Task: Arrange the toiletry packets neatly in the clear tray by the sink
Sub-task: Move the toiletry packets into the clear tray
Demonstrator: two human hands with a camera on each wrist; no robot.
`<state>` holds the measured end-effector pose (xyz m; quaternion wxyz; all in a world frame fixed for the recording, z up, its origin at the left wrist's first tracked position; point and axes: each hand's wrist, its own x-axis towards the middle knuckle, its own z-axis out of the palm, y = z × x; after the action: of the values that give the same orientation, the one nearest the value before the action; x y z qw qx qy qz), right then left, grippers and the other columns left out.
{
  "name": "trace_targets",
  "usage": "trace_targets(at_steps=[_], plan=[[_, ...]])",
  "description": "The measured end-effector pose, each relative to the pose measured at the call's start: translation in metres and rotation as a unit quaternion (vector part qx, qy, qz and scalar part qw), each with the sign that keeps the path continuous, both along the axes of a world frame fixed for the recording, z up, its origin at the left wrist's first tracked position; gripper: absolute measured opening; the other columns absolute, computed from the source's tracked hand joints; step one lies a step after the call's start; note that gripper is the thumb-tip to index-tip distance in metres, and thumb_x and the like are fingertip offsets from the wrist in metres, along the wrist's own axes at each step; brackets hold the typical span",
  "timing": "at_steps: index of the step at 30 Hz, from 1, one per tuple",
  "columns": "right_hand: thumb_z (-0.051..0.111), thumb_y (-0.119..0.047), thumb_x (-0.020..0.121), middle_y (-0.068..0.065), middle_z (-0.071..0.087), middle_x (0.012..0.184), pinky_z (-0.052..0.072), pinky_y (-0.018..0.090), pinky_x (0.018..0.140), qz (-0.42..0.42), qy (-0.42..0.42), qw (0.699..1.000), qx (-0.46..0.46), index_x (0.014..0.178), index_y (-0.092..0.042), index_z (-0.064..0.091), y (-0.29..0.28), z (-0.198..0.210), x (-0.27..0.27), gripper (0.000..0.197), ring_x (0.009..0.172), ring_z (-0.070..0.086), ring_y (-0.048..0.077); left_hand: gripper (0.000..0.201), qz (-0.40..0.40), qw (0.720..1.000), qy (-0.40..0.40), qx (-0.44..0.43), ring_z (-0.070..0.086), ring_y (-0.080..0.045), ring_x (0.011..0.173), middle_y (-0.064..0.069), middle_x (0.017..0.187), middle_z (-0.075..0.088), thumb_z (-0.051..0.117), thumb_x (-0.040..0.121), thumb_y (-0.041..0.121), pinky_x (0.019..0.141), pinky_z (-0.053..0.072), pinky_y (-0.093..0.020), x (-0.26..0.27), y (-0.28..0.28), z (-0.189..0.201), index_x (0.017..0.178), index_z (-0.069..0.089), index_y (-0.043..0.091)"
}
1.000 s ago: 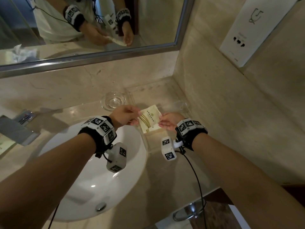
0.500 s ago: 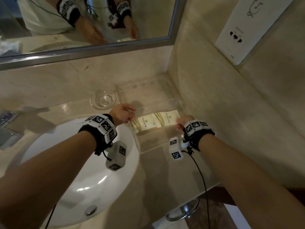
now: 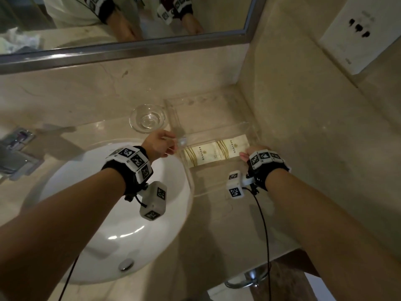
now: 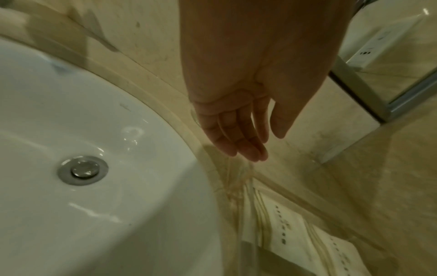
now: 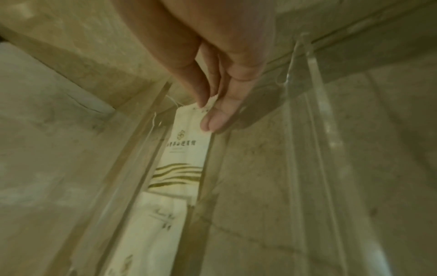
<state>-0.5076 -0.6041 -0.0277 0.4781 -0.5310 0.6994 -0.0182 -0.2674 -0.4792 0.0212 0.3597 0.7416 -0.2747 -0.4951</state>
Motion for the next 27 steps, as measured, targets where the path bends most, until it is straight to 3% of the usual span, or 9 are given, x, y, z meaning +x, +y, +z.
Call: trace_targets(at_steps=[5,11,15,17,19,21,23,25,27], plan=[[0.051,-0.041,0.092,0.012,0.044,0.142,0.045,0.044,0.101,0.206,0.225,0.949,-0.074,0.139,-0.021,0.042,0.012,0.011,0.002,0.052,0.125,0.048,0.032,0.009,-0.005,1.000,-0.022,0.018,0.051,-0.014,0.060,-0.004,0.071,0.056,0.049,0.093,0.007,0.057,0.038,-0.022,0.013,0.010,-0.003,0.101,0.052,0.010],[0.058,-0.032,0.085,0.018,0.062,0.109,0.051,0.053,0.087,0.223,0.266,0.934,-0.088,0.113,-0.009,0.058,0.016,0.024,0.006,0.036,0.098,0.062,0.038,0.008,-0.006,0.999,-0.038,0.012,0.050,-0.013,0.060,-0.003,0.072,0.056,0.049,0.094,0.010,0.057,0.038,-0.021,0.021,0.021,0.004,0.102,0.053,0.010],[0.061,-0.028,0.085,0.015,0.063,0.090,0.056,0.045,0.080,0.190,0.253,0.943,-0.106,0.095,-0.008,0.059,0.021,0.029,0.007,0.023,0.082,0.065,0.032,0.008,-0.008,0.999,-0.045,0.004,0.051,-0.013,0.061,-0.003,0.072,0.056,0.050,0.094,0.009,0.057,0.038,-0.021,0.022,0.024,0.008,0.101,0.054,0.010],[0.058,-0.026,0.089,0.010,0.057,0.087,0.054,0.039,0.085,0.123,0.198,0.968,-0.090,0.089,-0.009,0.053,0.025,0.033,0.009,0.018,0.083,0.062,0.028,0.008,-0.009,0.999,-0.046,0.001,0.051,-0.013,0.060,-0.003,0.072,0.056,0.050,0.094,0.009,0.057,0.038,-0.021,0.022,0.027,0.010,0.101,0.053,0.009],[0.045,-0.018,0.096,0.007,0.050,0.091,0.051,0.038,0.093,-0.029,0.010,0.998,-0.049,0.081,-0.012,0.047,0.027,0.038,0.019,0.015,0.085,0.057,0.023,0.008,-0.006,0.999,-0.045,-0.004,0.051,-0.013,0.060,-0.003,0.072,0.056,0.050,0.094,0.008,0.057,0.038,-0.021,0.023,0.031,0.015,0.101,0.053,0.009],[0.040,-0.007,0.096,0.006,0.050,0.085,0.049,0.038,0.097,-0.119,-0.119,0.985,-0.048,0.067,-0.016,0.042,0.024,0.039,0.040,0.031,0.076,0.053,0.016,0.008,0.001,0.999,-0.043,-0.011,0.051,-0.013,0.060,-0.003,0.071,0.056,0.050,0.094,0.008,0.057,0.038,-0.021,0.027,0.036,0.020,0.100,0.053,0.009],[0.043,-0.002,0.094,0.002,0.053,0.063,0.057,0.034,0.075,-0.166,-0.193,0.966,-0.049,0.063,-0.015,0.043,0.030,0.050,0.070,0.033,0.057,0.052,0.010,0.006,0.017,0.999,-0.047,-0.020,0.053,-0.012,0.058,-0.003,0.071,0.056,0.050,0.093,0.008,0.057,0.038,-0.020,0.038,0.045,0.028,0.096,0.055,0.011],[0.047,-0.001,0.091,0.003,0.052,0.053,0.047,0.025,0.048,-0.200,-0.260,0.944,-0.048,0.066,-0.010,0.048,0.047,0.067,0.106,0.027,0.046,0.049,0.012,0.014,0.040,0.997,-0.055,-0.031,0.055,-0.008,0.052,-0.002,0.070,0.056,0.050,0.093,0.008,0.054,0.038,-0.019,0.053,0.059,0.035,0.082,0.055,0.015],[0.050,-0.001,0.089,0.006,0.050,0.056,0.040,0.025,0.047,-0.149,-0.287,0.945,-0.049,0.064,-0.009,0.050,0.069,0.080,0.146,0.026,0.046,0.045,0.014,0.023,0.068,0.995,-0.065,-0.040,0.055,-0.006,0.048,-0.002,0.069,0.057,0.049,0.093,0.008,0.051,0.039,-0.018,0.072,0.080,0.041,0.074,0.053,0.019]])
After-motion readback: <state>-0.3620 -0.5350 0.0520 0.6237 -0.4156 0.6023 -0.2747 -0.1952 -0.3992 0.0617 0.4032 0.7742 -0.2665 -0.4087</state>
